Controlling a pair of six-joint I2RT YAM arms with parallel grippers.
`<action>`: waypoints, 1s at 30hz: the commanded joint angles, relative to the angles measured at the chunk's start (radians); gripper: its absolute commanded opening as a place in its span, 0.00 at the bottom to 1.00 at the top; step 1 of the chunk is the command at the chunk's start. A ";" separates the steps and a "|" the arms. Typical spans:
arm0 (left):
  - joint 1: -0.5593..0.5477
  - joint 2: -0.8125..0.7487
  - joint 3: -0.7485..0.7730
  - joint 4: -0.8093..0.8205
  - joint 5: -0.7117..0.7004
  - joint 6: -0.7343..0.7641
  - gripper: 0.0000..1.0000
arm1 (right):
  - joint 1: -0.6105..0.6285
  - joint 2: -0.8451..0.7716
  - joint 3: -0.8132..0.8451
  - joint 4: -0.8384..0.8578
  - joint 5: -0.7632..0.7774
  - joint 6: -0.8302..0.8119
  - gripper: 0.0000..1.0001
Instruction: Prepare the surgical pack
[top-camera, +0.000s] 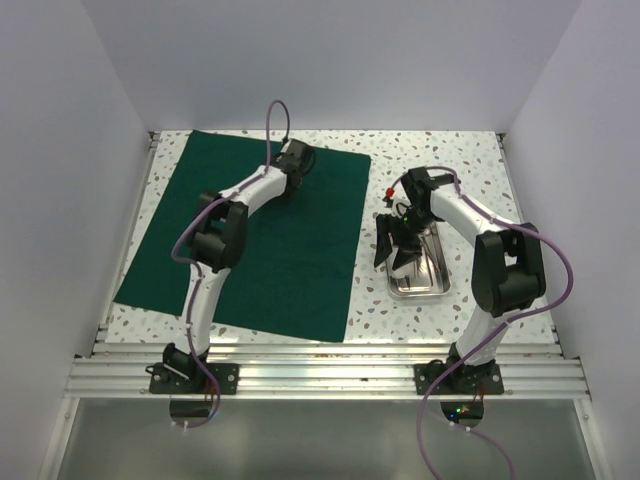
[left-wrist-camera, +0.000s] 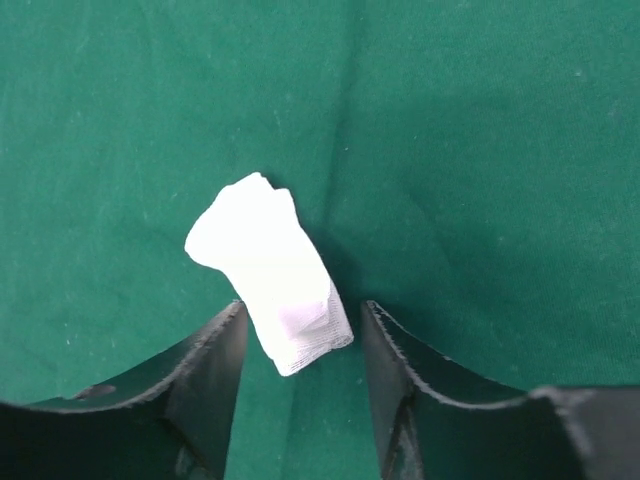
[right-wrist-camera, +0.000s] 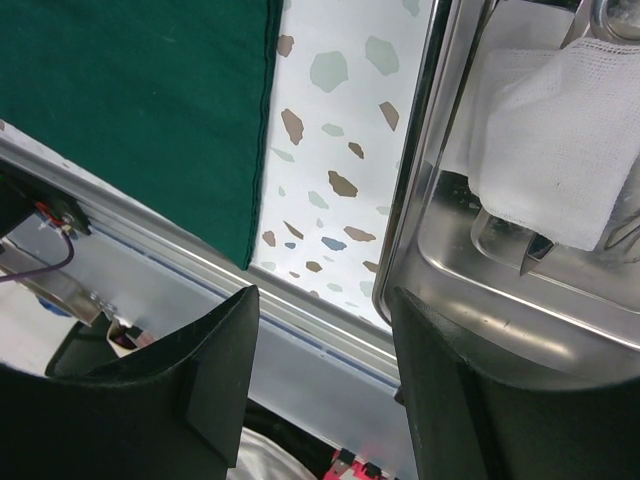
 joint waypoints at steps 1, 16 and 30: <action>0.000 0.032 0.037 0.003 -0.029 0.004 0.52 | 0.006 -0.010 0.038 -0.025 -0.009 -0.016 0.59; 0.041 0.000 0.040 0.014 0.066 -0.002 0.12 | 0.018 0.000 0.081 -0.033 -0.008 -0.013 0.59; 0.012 -0.506 -0.309 0.039 0.478 0.002 0.00 | 0.028 0.033 0.158 0.153 -0.098 0.430 0.61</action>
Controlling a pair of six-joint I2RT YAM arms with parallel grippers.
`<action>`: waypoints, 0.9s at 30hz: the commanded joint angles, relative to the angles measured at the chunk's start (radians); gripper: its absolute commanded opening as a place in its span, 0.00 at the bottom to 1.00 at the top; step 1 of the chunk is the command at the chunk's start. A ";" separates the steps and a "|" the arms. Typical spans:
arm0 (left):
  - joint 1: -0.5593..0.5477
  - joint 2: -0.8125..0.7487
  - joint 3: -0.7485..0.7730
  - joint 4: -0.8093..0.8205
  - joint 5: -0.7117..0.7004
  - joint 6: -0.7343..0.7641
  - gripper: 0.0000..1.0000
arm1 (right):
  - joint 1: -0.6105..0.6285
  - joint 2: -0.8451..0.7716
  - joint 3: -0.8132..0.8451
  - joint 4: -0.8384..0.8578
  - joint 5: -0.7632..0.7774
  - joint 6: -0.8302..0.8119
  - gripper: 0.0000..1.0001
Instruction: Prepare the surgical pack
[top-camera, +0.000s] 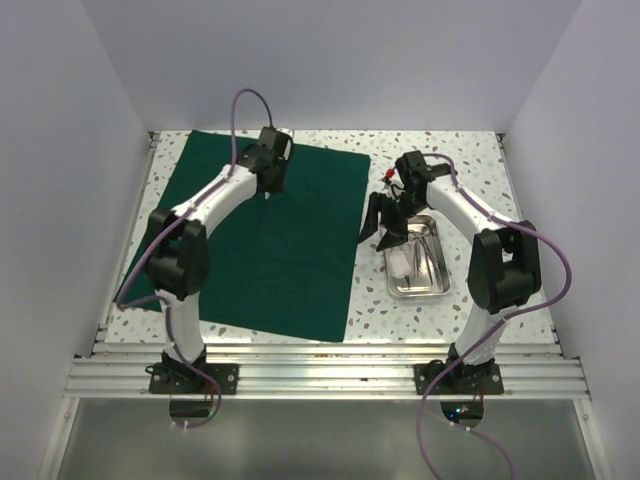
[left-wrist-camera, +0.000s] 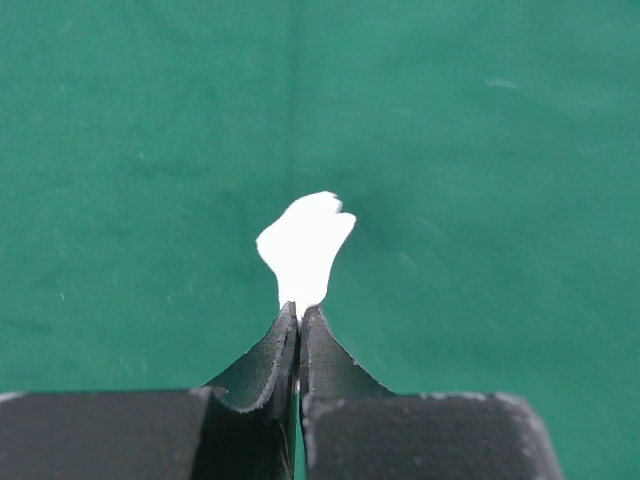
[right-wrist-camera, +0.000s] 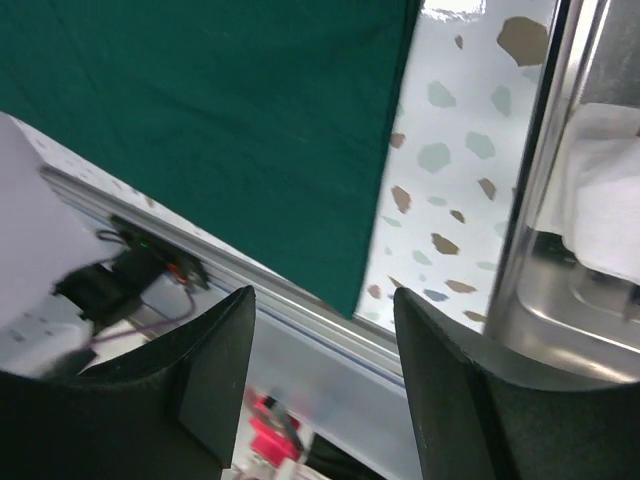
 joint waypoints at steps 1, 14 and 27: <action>-0.030 -0.189 -0.107 0.038 0.203 0.006 0.00 | 0.006 0.013 0.041 0.092 -0.061 0.247 0.62; -0.173 -0.510 -0.333 0.044 0.392 -0.051 0.00 | 0.113 0.060 0.222 0.162 -0.096 0.776 0.65; -0.282 -0.542 -0.360 0.038 0.334 -0.072 0.00 | 0.209 0.044 0.241 0.089 0.037 0.902 0.64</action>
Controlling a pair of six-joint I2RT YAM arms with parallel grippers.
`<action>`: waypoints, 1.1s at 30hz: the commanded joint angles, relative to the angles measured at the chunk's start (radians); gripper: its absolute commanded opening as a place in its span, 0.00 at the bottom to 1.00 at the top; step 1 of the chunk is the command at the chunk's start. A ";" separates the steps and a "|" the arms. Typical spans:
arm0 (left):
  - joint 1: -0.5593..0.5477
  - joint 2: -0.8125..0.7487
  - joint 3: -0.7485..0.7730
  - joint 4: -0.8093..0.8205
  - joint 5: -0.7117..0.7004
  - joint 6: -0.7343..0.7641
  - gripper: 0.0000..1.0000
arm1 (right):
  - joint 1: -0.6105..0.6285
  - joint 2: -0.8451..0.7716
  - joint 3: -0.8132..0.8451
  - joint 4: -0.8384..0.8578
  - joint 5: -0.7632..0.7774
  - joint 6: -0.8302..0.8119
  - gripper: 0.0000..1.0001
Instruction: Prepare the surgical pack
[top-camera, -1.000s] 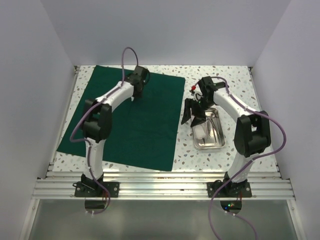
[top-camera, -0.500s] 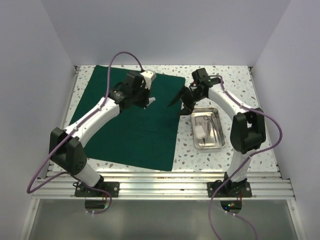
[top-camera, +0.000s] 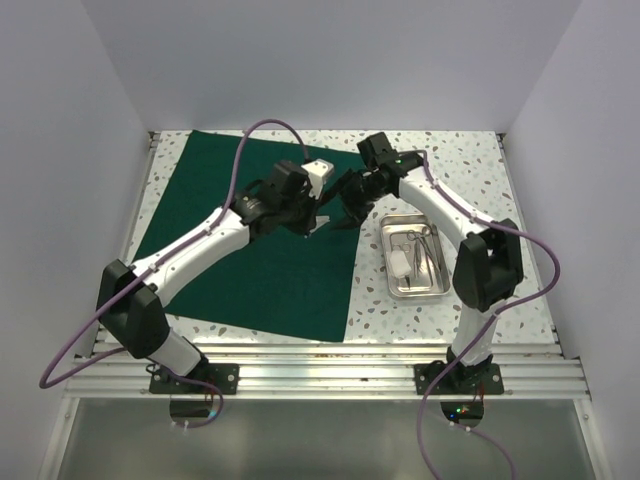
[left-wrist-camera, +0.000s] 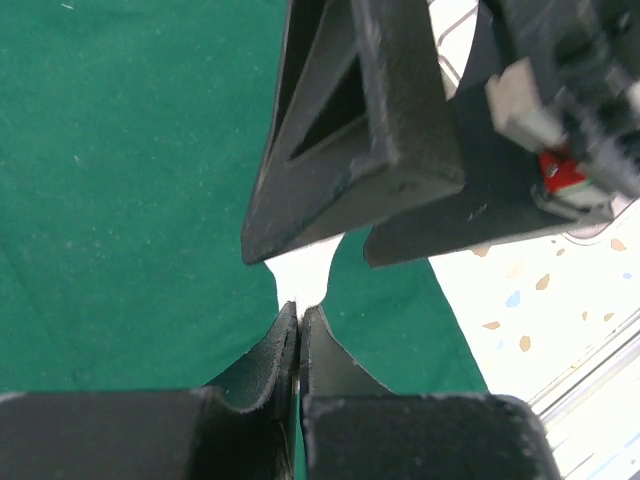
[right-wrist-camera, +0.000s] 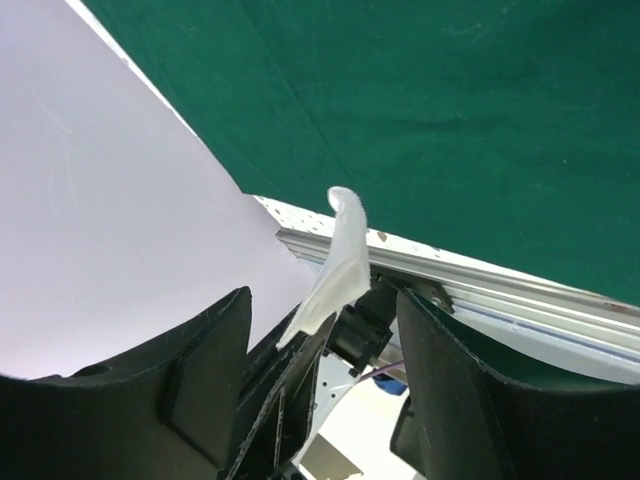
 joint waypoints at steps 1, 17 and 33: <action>-0.010 -0.045 -0.006 0.023 -0.020 -0.015 0.00 | 0.021 -0.025 0.000 -0.044 0.030 0.070 0.63; -0.030 -0.036 -0.016 0.032 0.017 0.007 0.00 | 0.041 -0.017 -0.015 -0.020 0.054 0.110 0.19; 0.275 -0.169 -0.184 0.150 0.255 -0.044 0.65 | -0.145 -0.125 -0.110 -0.233 0.158 -0.793 0.00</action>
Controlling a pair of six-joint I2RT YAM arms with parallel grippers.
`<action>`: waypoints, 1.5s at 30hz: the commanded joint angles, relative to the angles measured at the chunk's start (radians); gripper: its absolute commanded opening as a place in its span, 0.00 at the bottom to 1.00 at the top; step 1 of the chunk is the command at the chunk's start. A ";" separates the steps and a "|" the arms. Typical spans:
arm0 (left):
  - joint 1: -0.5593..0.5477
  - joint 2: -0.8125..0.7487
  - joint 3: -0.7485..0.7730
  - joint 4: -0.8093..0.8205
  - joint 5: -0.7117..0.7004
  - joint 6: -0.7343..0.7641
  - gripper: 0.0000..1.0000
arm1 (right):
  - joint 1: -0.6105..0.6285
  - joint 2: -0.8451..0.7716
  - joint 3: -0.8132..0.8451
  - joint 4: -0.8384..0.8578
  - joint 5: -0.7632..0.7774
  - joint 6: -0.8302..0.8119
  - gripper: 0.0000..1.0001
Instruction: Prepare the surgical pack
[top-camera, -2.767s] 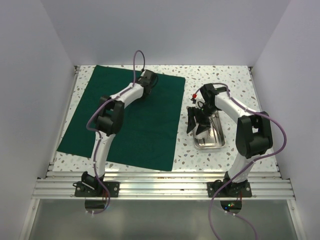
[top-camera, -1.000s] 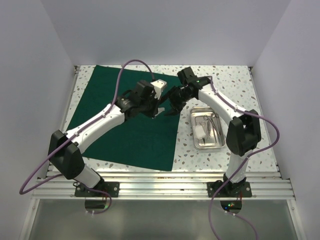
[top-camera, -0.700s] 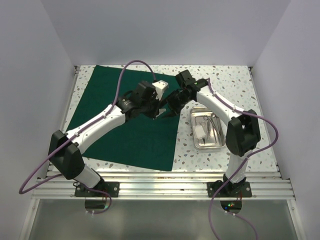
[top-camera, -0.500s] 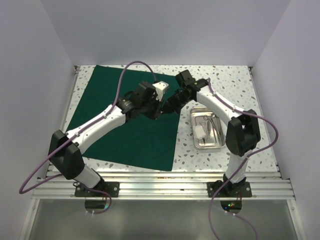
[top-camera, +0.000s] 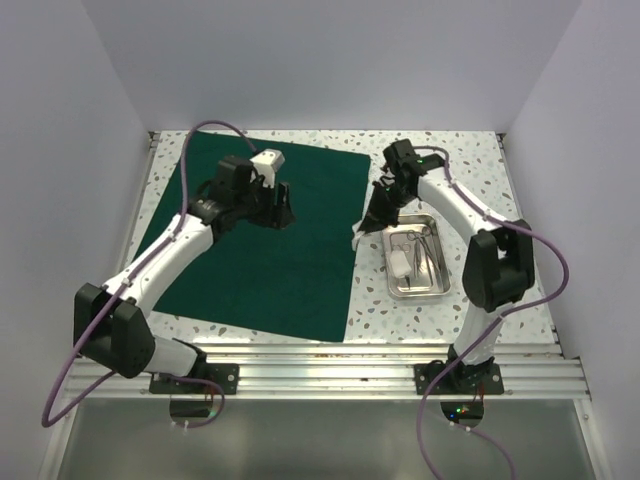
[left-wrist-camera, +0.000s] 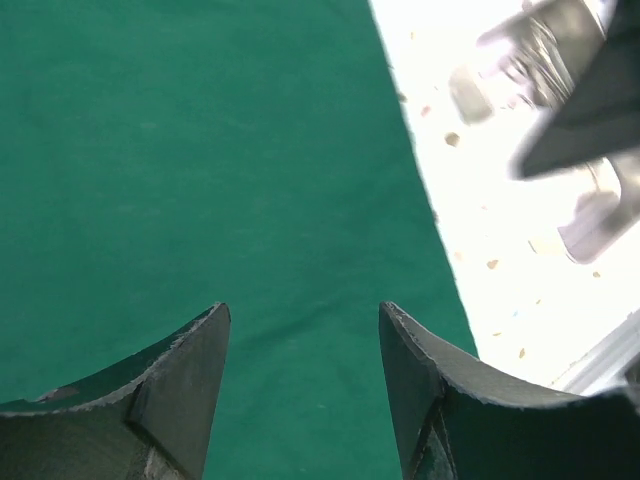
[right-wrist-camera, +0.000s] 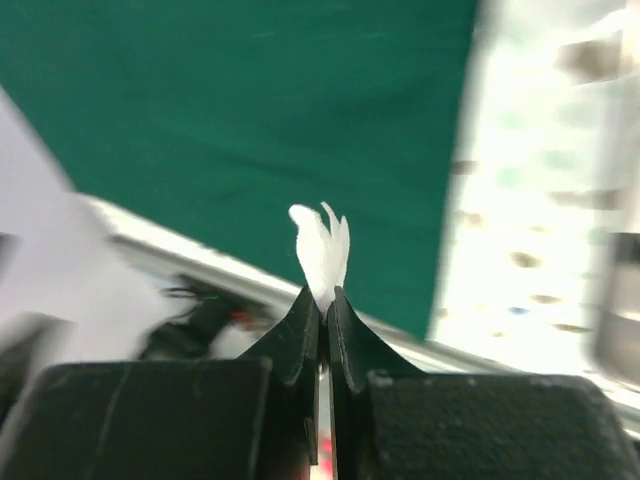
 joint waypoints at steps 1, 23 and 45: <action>0.065 -0.019 -0.017 0.058 0.075 -0.010 0.65 | -0.070 -0.126 -0.051 -0.152 0.097 -0.352 0.00; 0.180 0.138 0.017 0.046 0.187 0.024 0.63 | -0.113 0.047 -0.038 -0.236 0.326 -0.629 0.00; 0.195 0.169 0.020 0.034 0.220 0.019 0.63 | -0.318 0.048 -0.283 0.023 -0.288 -0.664 0.01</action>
